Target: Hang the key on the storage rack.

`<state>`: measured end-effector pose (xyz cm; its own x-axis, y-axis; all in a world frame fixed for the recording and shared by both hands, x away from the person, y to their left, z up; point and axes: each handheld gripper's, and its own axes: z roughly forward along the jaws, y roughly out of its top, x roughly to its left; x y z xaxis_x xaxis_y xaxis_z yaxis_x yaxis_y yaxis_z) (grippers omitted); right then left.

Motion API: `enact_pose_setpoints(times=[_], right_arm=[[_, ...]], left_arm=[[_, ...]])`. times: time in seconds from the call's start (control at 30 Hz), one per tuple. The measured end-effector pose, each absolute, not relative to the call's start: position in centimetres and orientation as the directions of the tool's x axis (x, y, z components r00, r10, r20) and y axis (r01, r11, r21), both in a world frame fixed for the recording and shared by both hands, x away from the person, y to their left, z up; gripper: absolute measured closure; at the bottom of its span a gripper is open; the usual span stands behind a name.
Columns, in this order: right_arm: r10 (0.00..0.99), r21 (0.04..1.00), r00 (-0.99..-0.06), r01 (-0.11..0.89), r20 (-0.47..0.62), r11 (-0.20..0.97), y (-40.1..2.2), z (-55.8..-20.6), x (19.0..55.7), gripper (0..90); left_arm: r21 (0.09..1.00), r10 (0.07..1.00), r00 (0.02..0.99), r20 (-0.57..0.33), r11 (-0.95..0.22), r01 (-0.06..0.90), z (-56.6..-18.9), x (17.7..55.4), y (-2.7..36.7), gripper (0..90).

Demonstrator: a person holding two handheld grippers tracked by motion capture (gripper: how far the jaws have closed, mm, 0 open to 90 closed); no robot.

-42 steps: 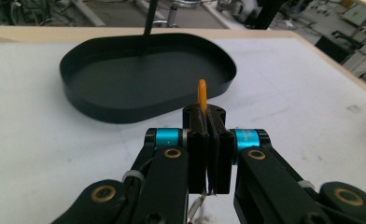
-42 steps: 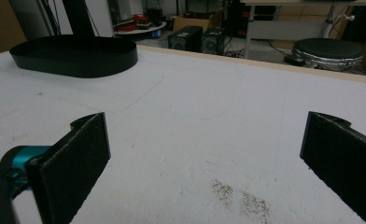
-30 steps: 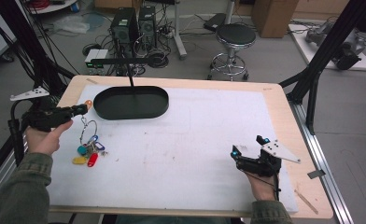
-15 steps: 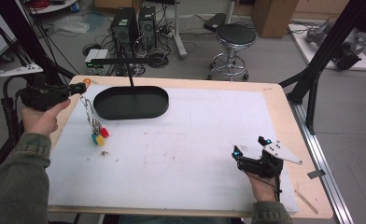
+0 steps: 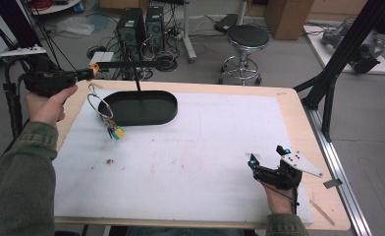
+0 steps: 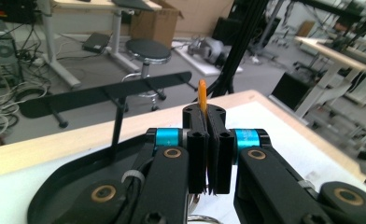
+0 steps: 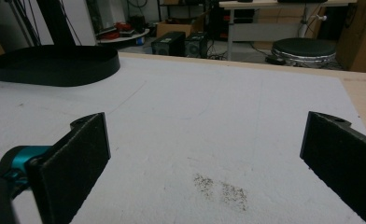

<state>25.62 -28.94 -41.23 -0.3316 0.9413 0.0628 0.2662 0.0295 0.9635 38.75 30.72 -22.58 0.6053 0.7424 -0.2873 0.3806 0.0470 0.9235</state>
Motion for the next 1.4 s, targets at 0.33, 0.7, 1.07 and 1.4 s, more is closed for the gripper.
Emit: enact_pose_setpoints(times=[0.33,0.7,1.07,1.4], right_arm=[[0.941,0.96,-0.327,0.28,0.09,0.005,-29.0,-41.4,25.8,0.4],[0.939,0.96,-0.327,0.281,0.101,-0.005,-29.3,-41.4,25.8,0.4],[0.938,0.959,-0.332,0.285,0.101,-0.002,-29.2,-41.5,25.8,0.4],[0.937,0.962,-0.336,0.273,0.091,0.004,-29.2,-41.4,25.7,0.5]], left_arm=[[0.925,0.759,0.589,-0.278,0.046,0.377,-22.3,41.0,29.1,87.6],[0.929,0.735,0.592,-0.33,0.141,0.343,-21.1,42.3,28.6,87.6],[0.924,0.773,0.553,-0.312,0.112,0.366,-21.9,44.1,27.9,87.6],[0.928,0.786,0.566,-0.25,0.028,0.371,-20.8,46.2,24.9,87.5]])
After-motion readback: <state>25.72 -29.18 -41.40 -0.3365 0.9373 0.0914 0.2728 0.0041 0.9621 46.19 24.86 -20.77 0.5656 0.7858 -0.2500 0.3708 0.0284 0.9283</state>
